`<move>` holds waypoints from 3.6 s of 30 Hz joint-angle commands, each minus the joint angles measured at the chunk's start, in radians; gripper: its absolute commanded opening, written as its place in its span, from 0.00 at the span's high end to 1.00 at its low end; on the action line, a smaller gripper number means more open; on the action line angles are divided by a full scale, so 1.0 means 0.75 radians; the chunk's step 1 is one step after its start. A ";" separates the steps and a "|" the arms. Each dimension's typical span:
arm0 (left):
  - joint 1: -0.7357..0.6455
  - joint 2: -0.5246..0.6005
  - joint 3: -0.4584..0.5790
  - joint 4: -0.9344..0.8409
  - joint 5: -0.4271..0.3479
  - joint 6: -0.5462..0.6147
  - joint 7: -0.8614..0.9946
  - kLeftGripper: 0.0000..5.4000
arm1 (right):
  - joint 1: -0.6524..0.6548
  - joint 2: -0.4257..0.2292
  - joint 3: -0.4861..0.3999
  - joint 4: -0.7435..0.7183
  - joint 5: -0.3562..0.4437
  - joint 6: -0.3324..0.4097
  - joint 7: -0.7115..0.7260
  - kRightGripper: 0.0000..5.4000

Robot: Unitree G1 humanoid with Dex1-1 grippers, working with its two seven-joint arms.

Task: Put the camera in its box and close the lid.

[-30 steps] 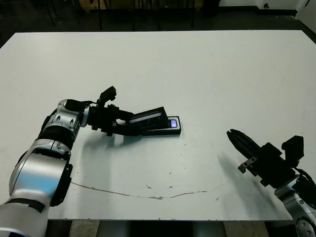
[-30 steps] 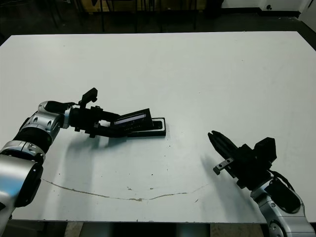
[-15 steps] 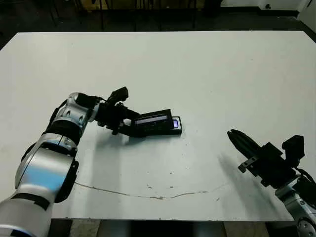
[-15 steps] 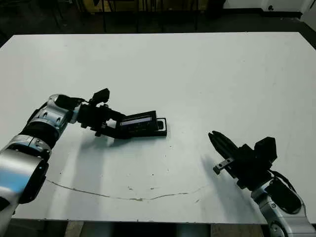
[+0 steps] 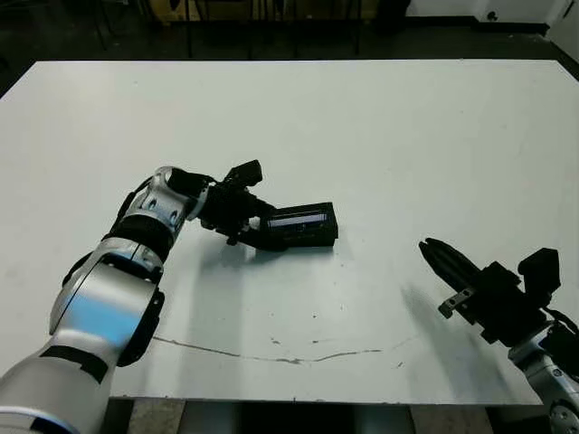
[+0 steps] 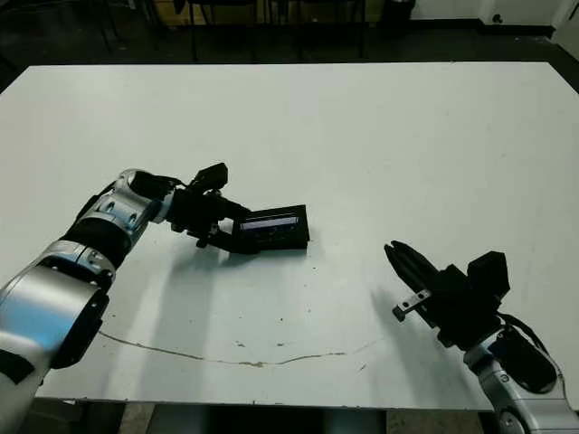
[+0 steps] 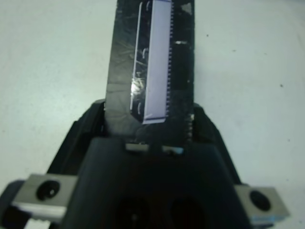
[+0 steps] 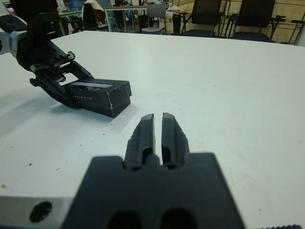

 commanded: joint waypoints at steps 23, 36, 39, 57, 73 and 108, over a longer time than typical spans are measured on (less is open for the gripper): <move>0.024 -0.007 -0.137 0.059 0.188 -0.022 0.004 0.49 | 0.033 0.021 -0.013 0.030 0.026 -0.046 0.053 1.00; 0.128 0.208 -0.123 -0.066 0.182 -0.207 0.045 0.23 | 0.044 0.015 -0.007 -0.032 0.026 0.007 0.012 1.00; 0.211 0.300 -0.060 -0.142 0.118 -0.215 0.030 0.13 | 0.056 0.020 -0.011 -0.040 0.016 -0.024 0.015 1.00; 1.001 0.697 0.427 -1.245 -0.318 0.278 0.343 0.00 | 0.092 0.073 0.014 -0.020 0.040 -0.068 0.012 1.00; 1.137 -0.067 0.256 -2.191 -0.397 0.646 1.388 0.51 | 0.079 0.101 0.080 -0.085 -0.042 -0.052 -0.178 1.00; 1.116 -0.377 -0.032 -1.417 -0.066 0.685 1.680 1.00 | 0.089 0.109 0.111 -0.074 -0.025 -0.134 -0.189 1.00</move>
